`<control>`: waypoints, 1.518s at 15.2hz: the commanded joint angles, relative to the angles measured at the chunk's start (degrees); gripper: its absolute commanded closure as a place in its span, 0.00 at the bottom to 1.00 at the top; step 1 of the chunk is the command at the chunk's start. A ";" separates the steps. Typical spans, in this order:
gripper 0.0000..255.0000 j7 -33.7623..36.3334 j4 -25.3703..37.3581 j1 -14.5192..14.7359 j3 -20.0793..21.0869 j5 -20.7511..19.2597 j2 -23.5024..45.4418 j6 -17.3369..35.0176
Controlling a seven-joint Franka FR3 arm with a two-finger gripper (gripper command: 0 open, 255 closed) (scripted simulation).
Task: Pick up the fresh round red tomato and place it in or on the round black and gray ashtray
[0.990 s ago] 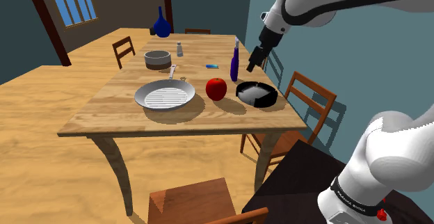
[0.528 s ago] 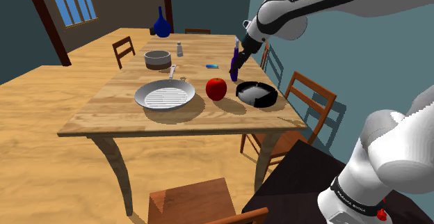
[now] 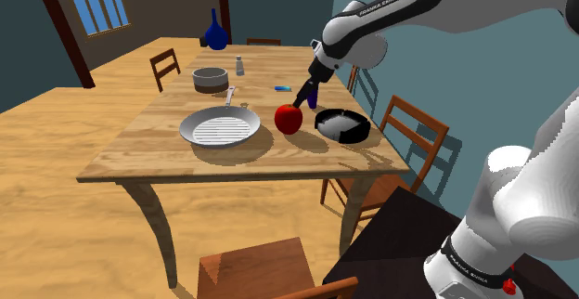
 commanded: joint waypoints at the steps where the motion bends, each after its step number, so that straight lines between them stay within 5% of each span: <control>1: 0.00 -0.88 0.14 0.39 -0.02 1.33 1.48 1.19; 9: 0.00 -1.14 0.16 0.48 -0.01 1.70 1.87 1.49; 10: 1.00 -1.14 0.16 0.48 -0.01 1.70 1.87 1.49; 23: 1.00 1.00 1.76 0.15 0.19 -0.47 0.47 -1.13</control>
